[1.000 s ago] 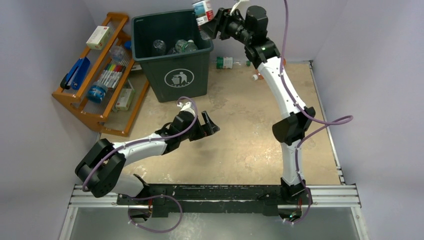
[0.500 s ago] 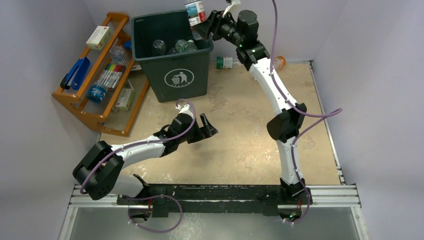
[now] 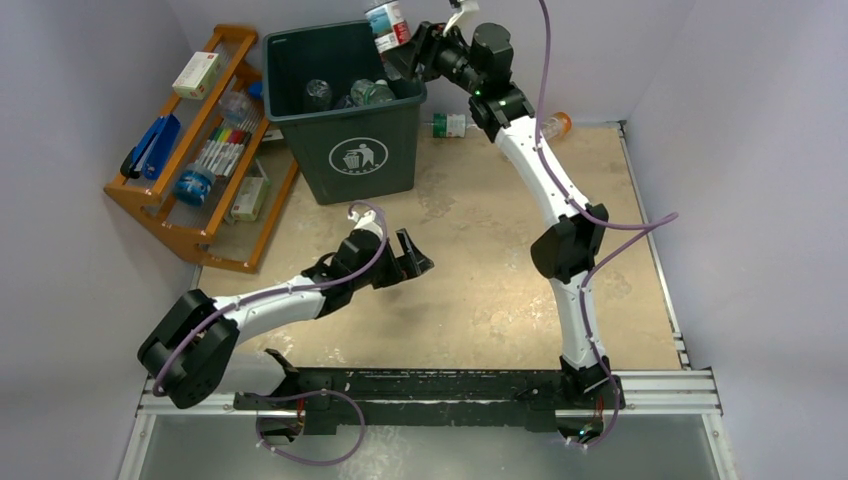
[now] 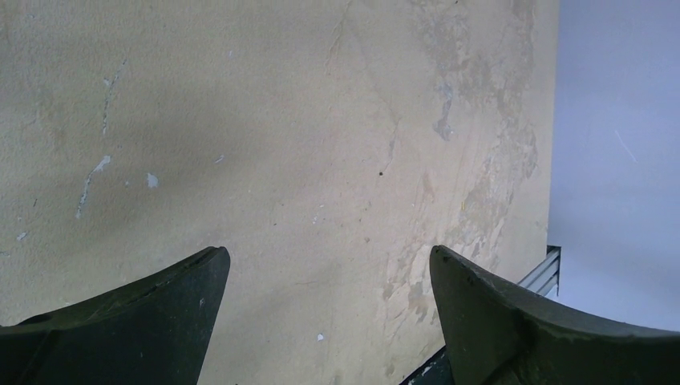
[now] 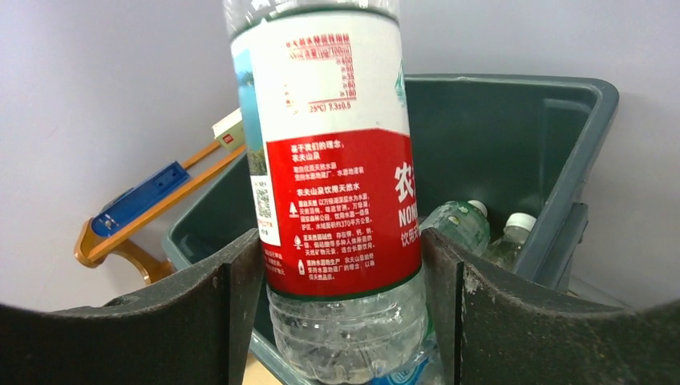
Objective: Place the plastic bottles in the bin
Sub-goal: Place the plastic bottle in the trash bin.
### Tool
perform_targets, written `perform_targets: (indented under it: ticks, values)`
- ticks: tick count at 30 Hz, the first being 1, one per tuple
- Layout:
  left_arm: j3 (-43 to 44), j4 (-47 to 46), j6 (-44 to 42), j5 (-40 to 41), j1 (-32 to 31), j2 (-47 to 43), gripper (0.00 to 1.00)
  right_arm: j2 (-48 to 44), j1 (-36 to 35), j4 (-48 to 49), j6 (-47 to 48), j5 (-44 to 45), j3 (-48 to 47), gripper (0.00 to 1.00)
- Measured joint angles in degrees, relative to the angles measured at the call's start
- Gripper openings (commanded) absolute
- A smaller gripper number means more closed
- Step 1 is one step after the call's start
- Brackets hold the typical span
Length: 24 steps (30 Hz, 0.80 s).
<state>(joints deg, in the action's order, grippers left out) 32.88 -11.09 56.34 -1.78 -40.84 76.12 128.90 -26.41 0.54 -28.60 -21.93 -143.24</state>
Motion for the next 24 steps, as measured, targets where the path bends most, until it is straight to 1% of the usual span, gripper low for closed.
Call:
perform_targets:
  ticks: [3,11,16,20,24]
  values:
    - [0.00,0.07,-0.09,0.00,0.00,-1.36,0.96,0.15,0.00,0.35,-0.35,0.15,0.00,0.78]
    - [-0.20,2.67,-0.48,0.63,0.00,-6.19,0.96,0.26,-0.31,1.09,-0.81,0.15,0.02,0.80]
    - [-1.68,5.38,-0.44,2.75,0.02,-11.39,0.96,0.11,-0.48,1.55,-0.63,0.07,1.53,0.81]
    - [-2.47,8.50,-0.42,5.25,0.00,-16.28,0.96,-1.60,-0.57,0.57,0.22,-0.07,6.12,0.82]
    - [-2.75,11.50,-0.39,7.78,0.00,-20.37,0.96,-8.04,-0.46,-0.68,2.19,0.37,14.86,0.85]
